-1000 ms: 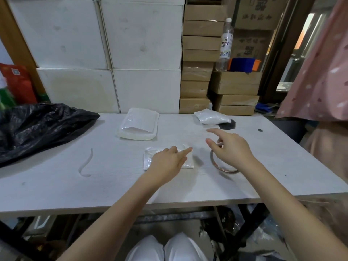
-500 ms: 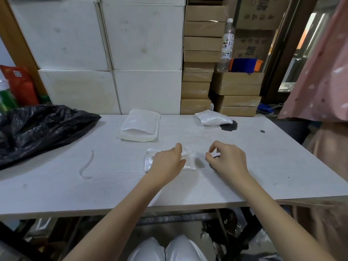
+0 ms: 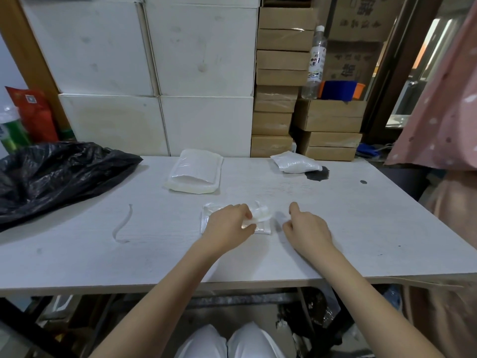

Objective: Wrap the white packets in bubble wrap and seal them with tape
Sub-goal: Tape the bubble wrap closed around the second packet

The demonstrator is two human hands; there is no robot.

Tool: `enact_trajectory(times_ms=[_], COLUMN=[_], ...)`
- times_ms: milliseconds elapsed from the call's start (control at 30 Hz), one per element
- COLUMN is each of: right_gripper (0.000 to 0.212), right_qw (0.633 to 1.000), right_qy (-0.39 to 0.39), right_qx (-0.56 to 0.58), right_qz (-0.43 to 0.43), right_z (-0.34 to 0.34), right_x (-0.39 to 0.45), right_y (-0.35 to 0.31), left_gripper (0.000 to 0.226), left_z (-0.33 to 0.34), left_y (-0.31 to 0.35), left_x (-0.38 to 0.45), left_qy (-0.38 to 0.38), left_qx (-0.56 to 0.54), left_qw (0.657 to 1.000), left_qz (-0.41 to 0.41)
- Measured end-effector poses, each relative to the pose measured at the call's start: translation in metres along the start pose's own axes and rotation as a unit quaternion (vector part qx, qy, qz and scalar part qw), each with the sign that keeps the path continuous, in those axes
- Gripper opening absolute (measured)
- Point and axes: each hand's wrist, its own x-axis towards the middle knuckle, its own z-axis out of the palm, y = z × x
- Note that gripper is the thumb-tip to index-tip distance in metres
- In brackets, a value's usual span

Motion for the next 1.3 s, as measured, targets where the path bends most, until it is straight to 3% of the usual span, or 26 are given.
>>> enact_trajectory(times_ms=[100, 200, 267, 333, 367, 467, 567, 633, 767, 800, 867, 967, 1133, 1300], right_gripper=[0.010, 0.016, 0.029, 0.015, 0.003, 0.015, 0.020, 0.020, 0.019, 0.020, 0.021, 0.025, 0.028, 0.030], right_qw=[0.994, 0.983, 0.982, 0.979, 0.976, 0.977, 0.980, 0.982, 0.984, 0.984, 0.987, 0.994, 0.992, 0.984], right_qy=[-0.034, 0.032, 0.116, 0.161, 0.156, 0.035, -0.078, -0.110, -0.112, -0.114, -0.110, -0.083, -0.060, -0.063], right_qx=[-0.093, -0.166, -0.132, -0.024, 0.044, 0.148, 0.166, 0.145, 0.128, 0.123, 0.098, 0.027, -0.036, 0.060], right_qz=[-0.049, -0.078, -0.073, -0.120, -0.146, -0.150, -0.075, -0.059, -0.060, -0.060, -0.059, -0.064, -0.104, -0.153], right_z=[0.000, 0.000, -0.004, -0.008, -0.008, -0.010, -0.004, 0.001, 0.004, 0.004, 0.005, 0.004, -0.002, -0.002], right_x=[0.013, 0.020, 0.020, 0.019, 0.019, 0.022, 0.032, 0.036, 0.037, 0.038, 0.038, 0.038, 0.040, 0.039], right_y=[-0.005, -0.009, -0.016, -0.029, -0.038, -0.066, -0.075, -0.076, -0.078, -0.080, -0.084, -0.094, -0.106, -0.109], left_gripper=[0.029, 0.023, 0.023, 0.024, 0.025, 0.029, 0.028, 0.025, 0.013, 0.013, 0.021, 0.026, 0.021, 0.017], left_z=[-0.003, 0.000, 0.003, 0.007, 0.009, 0.007, -0.002, -0.011, -0.033, -0.038, -0.042, -0.038, -0.028, -0.029], left_y=[-0.003, -0.007, -0.008, -0.009, -0.009, -0.008, -0.017, -0.028, -0.057, -0.064, -0.072, -0.065, -0.057, -0.059], left_x=[0.000, 0.002, 0.002, 0.002, 0.003, 0.002, -0.005, -0.013, -0.030, -0.033, -0.036, -0.039, -0.039, -0.040], left_qy=[-0.012, -0.008, 0.006, 0.019, 0.021, 0.010, -0.006, 0.034, 0.210, 0.207, 0.130, 0.049, 0.049, 0.075], left_qx=[-0.039, -0.048, -0.035, -0.031, -0.030, -0.045, -0.164, -0.228, -0.250, -0.266, -0.344, -0.416, -0.434, -0.480], left_qw=[0.999, 0.999, 0.999, 0.999, 0.999, 0.999, 0.986, 0.973, 0.934, 0.922, 0.895, 0.869, 0.859, 0.831], left_qz=[-0.016, -0.014, -0.009, -0.012, -0.014, -0.017, -0.029, -0.031, -0.147, -0.192, -0.253, -0.263, -0.266, -0.272])
